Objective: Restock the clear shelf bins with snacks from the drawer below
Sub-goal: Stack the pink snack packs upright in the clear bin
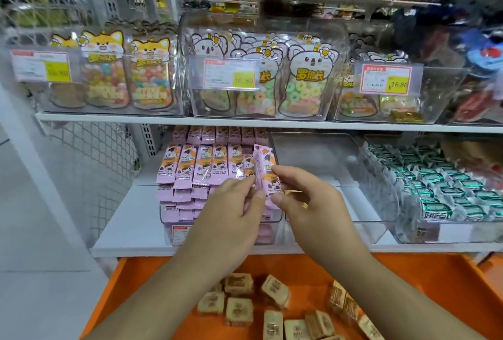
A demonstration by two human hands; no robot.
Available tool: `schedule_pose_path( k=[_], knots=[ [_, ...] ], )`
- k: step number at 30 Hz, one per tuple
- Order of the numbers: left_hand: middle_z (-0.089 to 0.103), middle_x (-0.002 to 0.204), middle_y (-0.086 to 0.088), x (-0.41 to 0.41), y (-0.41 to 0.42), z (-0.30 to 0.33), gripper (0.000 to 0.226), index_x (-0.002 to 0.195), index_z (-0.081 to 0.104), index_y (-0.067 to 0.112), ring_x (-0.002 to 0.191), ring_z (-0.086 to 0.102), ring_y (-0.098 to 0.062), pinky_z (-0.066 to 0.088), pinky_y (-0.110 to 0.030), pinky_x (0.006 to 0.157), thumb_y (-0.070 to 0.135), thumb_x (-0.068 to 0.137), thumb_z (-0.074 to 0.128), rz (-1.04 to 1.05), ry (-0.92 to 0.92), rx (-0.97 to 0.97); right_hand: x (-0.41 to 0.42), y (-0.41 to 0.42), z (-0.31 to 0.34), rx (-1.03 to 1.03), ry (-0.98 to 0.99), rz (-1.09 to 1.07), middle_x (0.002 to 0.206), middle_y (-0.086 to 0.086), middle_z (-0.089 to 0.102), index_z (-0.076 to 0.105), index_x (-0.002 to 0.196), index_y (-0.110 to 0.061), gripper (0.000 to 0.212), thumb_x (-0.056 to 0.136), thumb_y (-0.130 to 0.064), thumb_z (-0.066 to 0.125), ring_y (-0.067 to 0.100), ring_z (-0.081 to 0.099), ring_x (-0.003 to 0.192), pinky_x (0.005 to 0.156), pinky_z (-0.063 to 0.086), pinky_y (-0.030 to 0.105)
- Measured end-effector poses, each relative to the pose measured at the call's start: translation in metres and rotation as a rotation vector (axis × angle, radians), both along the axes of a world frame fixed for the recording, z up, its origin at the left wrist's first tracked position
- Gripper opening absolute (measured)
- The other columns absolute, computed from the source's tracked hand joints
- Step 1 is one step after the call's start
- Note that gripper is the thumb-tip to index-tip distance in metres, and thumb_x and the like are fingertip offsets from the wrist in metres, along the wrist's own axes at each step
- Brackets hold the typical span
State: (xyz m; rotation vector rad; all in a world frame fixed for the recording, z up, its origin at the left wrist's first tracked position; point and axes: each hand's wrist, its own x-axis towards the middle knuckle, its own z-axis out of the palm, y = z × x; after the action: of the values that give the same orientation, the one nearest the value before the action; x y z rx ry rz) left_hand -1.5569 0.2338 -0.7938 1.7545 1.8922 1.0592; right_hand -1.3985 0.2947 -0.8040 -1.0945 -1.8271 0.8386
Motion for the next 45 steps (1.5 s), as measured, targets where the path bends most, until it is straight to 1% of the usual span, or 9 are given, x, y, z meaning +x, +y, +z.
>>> schedule_pose_path(
  k=[6,10,14,18,21,24,33,39,45],
  knots=[
    [0.035,0.157,0.014,-0.041,0.015,0.003,0.050,0.150,0.044,0.037,0.148,0.021,-0.013,0.019,-0.043,0.119,0.047,0.102,0.031,0.104,0.493,0.128,-0.016,0.022,0.010,0.051,-0.166,-0.049,0.130,-0.017,0.063,0.060,0.137,-0.048,0.044,0.099,-0.030,0.070,0.008,0.057,0.115,0.093,0.045,0.029],
    [0.017,0.169,0.015,-0.058,0.021,-0.005,0.054,0.158,0.026,0.045,0.157,0.002,-0.015,-0.001,-0.043,0.125,0.053,0.105,0.023,0.119,0.588,0.015,-0.030,0.038,0.015,0.074,-0.283,-0.037,0.127,-0.009,0.051,0.057,0.143,-0.043,0.043,0.102,-0.031,0.065,-0.008,0.053,0.101,0.078,0.031,0.006],
    [0.018,0.168,0.018,-0.059,0.022,-0.009,0.053,0.160,0.020,0.046,0.156,0.002,-0.012,-0.006,-0.038,0.125,0.050,0.108,0.029,0.103,0.574,0.006,-0.039,0.048,0.010,0.103,-0.316,-0.017,0.130,-0.006,0.050,0.061,0.143,-0.036,0.042,0.102,-0.030,0.065,-0.034,0.037,0.100,0.079,0.018,-0.013],
    [0.018,0.168,0.018,-0.060,0.023,-0.012,0.055,0.161,0.018,0.046,0.156,0.003,-0.013,-0.002,-0.040,0.126,0.051,0.108,0.029,0.109,0.566,0.016,-0.040,0.049,0.003,0.142,-0.355,0.001,0.121,-0.022,0.048,0.058,0.146,-0.034,0.042,0.104,-0.033,0.060,0.001,0.033,0.136,0.097,0.024,0.001],
    [0.019,0.168,0.017,-0.060,0.024,-0.013,0.055,0.161,0.018,0.045,0.156,0.004,-0.013,-0.001,-0.039,0.126,0.051,0.108,0.030,0.106,0.568,0.026,-0.041,0.050,-0.004,0.212,-0.389,0.009,0.140,-0.019,0.057,0.058,0.145,-0.033,0.040,0.106,-0.034,0.056,0.009,0.030,0.137,0.116,0.029,0.027],
    [0.015,0.169,0.017,-0.060,0.023,-0.014,0.056,0.162,0.015,0.045,0.156,0.001,-0.013,-0.003,-0.038,0.126,0.051,0.108,0.029,0.109,0.560,0.026,-0.039,0.051,-0.007,0.221,-0.384,0.014,0.149,-0.015,0.052,0.056,0.147,-0.034,0.041,0.106,-0.036,0.053,0.012,0.029,0.140,0.121,0.027,0.035],
    [0.007,0.171,0.020,-0.056,0.017,-0.012,0.057,0.162,0.010,0.049,0.156,-0.006,-0.010,-0.007,-0.039,0.126,0.052,0.108,0.028,0.098,0.509,0.059,-0.031,0.044,-0.005,0.141,-0.299,0.084,0.139,-0.029,0.045,0.040,0.157,-0.041,0.050,0.108,-0.034,0.050,0.001,0.022,0.145,0.117,0.028,0.032],
    [0.015,0.167,0.026,-0.051,0.006,-0.011,0.054,0.161,0.021,0.046,0.155,0.001,-0.007,0.003,-0.037,0.125,0.055,0.108,0.028,0.044,0.460,0.101,-0.016,0.034,-0.001,0.126,-0.254,0.068,0.146,-0.019,0.046,0.040,0.157,-0.040,0.053,0.107,-0.031,0.053,0.000,0.027,0.145,0.119,0.027,0.026],
    [0.030,0.156,0.032,-0.042,-0.021,-0.017,0.051,0.155,0.041,0.040,0.147,0.016,0.001,0.023,-0.031,0.123,0.052,0.105,0.041,-0.055,0.356,0.150,0.013,0.006,0.005,0.107,-0.125,0.056,0.131,-0.020,0.059,0.054,0.141,-0.042,0.041,0.104,-0.025,0.060,-0.017,0.053,0.106,0.088,0.039,0.001]
  ],
)
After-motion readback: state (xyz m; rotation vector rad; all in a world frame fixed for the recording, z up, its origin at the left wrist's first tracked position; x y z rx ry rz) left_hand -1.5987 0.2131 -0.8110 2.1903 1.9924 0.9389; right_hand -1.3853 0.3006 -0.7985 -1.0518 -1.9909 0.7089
